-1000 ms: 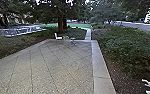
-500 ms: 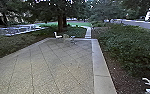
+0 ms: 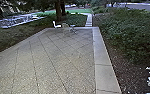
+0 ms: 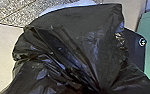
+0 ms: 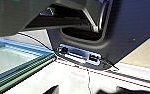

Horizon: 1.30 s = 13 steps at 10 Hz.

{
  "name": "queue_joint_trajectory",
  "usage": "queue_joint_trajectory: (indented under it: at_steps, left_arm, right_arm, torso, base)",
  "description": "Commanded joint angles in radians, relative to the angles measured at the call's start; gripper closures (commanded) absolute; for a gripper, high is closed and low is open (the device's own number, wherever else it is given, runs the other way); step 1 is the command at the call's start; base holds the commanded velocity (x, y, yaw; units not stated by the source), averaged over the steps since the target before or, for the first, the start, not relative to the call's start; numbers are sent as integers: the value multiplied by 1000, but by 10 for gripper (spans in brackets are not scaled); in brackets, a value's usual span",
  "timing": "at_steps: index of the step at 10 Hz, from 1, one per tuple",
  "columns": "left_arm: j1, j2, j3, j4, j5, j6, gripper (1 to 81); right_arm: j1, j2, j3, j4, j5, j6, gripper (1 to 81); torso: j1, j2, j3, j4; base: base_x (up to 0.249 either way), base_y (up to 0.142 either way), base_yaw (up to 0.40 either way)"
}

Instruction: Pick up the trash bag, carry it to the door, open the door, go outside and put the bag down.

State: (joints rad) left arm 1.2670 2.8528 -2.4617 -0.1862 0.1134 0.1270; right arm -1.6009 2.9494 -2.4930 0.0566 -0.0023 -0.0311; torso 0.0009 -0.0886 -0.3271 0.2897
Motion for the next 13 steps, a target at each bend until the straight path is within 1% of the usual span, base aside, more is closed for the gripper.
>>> queue_joint_trajectory:
  at_steps: [1, 3, 5, 6, 7, 8, 9, 10, 11, 12, 13]
  left_arm:
    - [-184, -74, -3, -117, 152, 0, 811]
    - [-286, -99, -7, -170, 208, 0, 811]
    - [-382, -113, -20, -216, 271, 0, 811]
    - [-422, -113, -34, -230, 296, 0, 811]
    - [-461, -114, -51, -249, 313, 0, 811]
    - [-493, -114, -72, -266, 322, 0, 811]
    - [-519, -114, -88, -282, 325, 0, 811]
    - [-545, -114, -98, -301, 338, 0, 811]
    - [-567, -114, -106, -324, 345, 0, 811]
    - [-583, -113, -108, -335, 345, -1, 811]
    - [-608, -110, -108, -338, 345, -4, 811]
  right_arm:
    - [17, 47, -64, -12, -77, -6, 10]
    - [17, 65, -99, -12, -77, -6, 10]
    - [15, 67, -108, -11, -76, -7, 10]
    - [11, 67, -108, -8, -71, -7, 10]
    - [9, 69, -110, 0, -71, -7, 10]
    - [12, 69, -108, -1, -71, -7, 10]
    - [15, 70, -108, -3, -71, -7, 10]
    - [15, 72, -108, -8, -71, -7, 10]
    - [17, 72, -108, -10, -71, -7, 10]
    - [15, 72, -110, -11, -71, -7, 10]
    - [12, 70, -108, -12, -71, -7, 10]
  torso:
    - [0, 0, 1, 0]
    - [0, 0, -16, 0]
    - [0, 1, -15, 0]
    - [1, 1, -16, 0]
    - [1, 1, -16, 79]
    - [1, 1, -16, 101]
    - [1, 1, -16, 116]
    - [1, 1, -16, 144]
    - [1, 1, -17, 179]
    - [1, 1, -17, 116]
    - [1, 1, -17, 149]
  base:
    - [0, 0, 0]
    - [0, 0, 0]
    - [0, 0, 0]
    - [0, 0, 0]
    - [0, 0, 0]
    - [0, 0, 0]
    - [0, 0, 0]
    - [0, 0, 0]
    - [0, 0, 0]
    - [0, 0, 0]
    - [0, 0, 0]
